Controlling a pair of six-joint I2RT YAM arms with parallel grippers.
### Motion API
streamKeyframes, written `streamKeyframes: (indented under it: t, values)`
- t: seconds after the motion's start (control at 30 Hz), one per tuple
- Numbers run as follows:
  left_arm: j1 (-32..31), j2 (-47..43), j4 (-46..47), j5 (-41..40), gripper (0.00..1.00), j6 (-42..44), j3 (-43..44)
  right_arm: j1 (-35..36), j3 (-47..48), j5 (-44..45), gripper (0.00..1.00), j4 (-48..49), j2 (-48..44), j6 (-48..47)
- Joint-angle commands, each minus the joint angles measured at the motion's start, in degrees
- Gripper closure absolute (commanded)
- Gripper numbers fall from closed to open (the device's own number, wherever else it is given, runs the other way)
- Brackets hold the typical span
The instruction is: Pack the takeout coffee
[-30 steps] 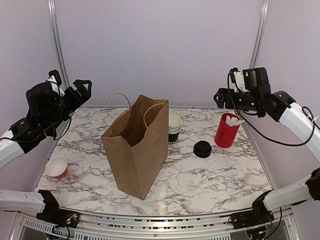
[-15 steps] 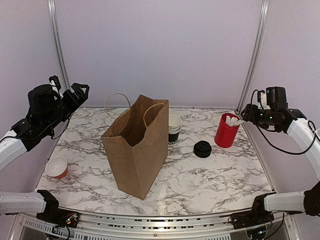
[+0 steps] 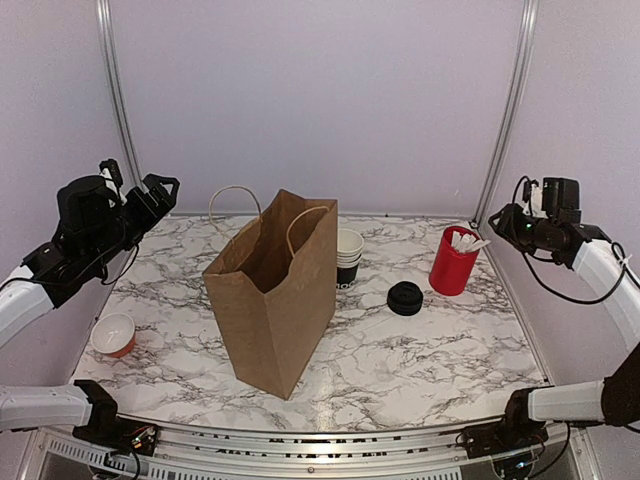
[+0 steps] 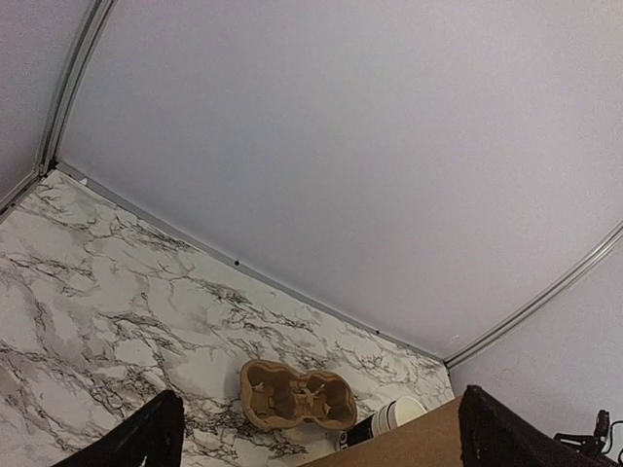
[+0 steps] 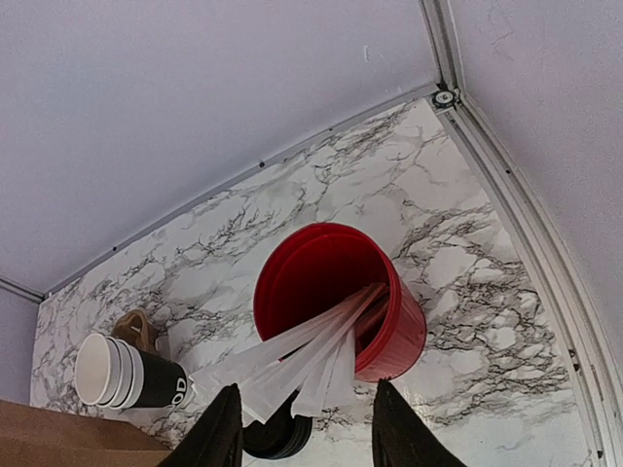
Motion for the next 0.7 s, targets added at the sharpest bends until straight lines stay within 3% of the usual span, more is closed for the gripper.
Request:
streamKeyframes:
  t: [0.0, 0.67]
  values:
    - [0.24, -1.14, -0.77, -0.3, 0.01, -0.21, -0.55, -1.18, -1.04, -1.41, 0.57, 3.15, 0.88, 1.26]
    - [0.22, -1.22, -0.94, -0.15, 0.01, -0.65, -0.64, -1.78, -7.38, -4.22, 0.65, 8.59, 4.35, 2.89]
